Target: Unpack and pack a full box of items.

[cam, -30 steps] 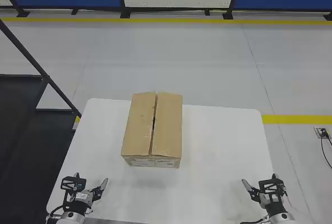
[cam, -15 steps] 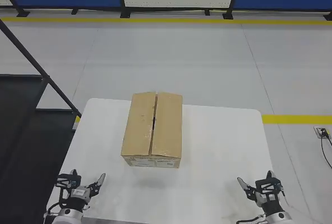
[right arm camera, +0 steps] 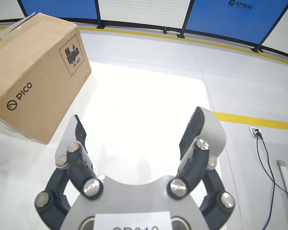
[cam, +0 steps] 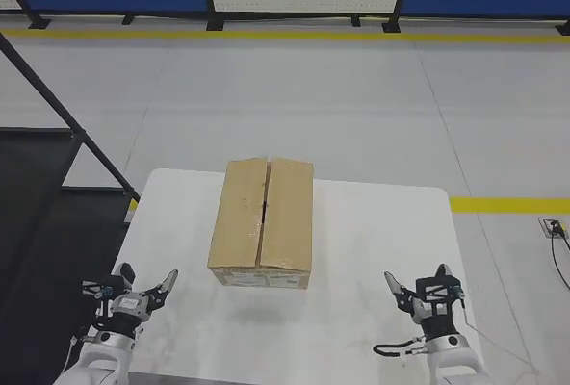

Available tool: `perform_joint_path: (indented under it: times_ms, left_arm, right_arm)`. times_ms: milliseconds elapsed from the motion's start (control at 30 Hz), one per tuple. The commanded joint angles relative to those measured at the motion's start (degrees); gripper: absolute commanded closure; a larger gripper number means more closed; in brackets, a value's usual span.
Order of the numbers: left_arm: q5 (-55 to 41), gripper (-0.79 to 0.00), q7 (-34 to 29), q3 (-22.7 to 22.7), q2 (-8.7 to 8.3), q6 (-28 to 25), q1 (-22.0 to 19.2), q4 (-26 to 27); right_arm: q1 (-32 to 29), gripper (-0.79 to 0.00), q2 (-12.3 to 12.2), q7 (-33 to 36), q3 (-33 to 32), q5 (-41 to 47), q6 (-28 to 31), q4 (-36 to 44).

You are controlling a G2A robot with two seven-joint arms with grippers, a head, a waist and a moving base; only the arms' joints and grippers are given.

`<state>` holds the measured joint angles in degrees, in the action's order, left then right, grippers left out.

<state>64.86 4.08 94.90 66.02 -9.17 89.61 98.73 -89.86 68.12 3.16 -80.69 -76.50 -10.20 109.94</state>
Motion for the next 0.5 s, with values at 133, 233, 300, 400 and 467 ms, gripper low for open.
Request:
perform_joint_path:
  times_ms: [133, 233, 300, 400, 467]
  left_arm:
    - [0.00, -0.785, 0.00, 0.00, 0.00, 0.00, -0.01, 0.00]
    - [-0.41, -0.785, -0.20, -0.06, 0.04, 0.20, -0.14, -0.19]
    - [-2.18, -0.785, -1.43, -0.84, 0.25, 1.55, -2.05, -0.99]
    - [-0.71, -0.785, -1.86, -2.87, 0.47, 2.80, -5.84, -3.35]
    - [0.25, -0.785, -1.49, -4.77, 0.74, 3.81, -8.31, -5.27]
  right_arm:
    - [-0.02, -0.785, -0.01, -0.04, -0.05, 0.03, 0.08, -0.03]
    - [-0.02, -0.785, -0.01, -0.04, -0.05, 0.03, 0.08, -0.03]
    - [0.12, -0.785, 0.04, -0.72, 0.21, 0.36, 0.89, 0.36]
    - [1.14, -0.785, 0.23, -3.94, 2.23, -1.36, 3.12, 0.62]
    - [2.10, -0.785, 0.45, -5.70, 3.97, -3.72, 2.79, 0.52]
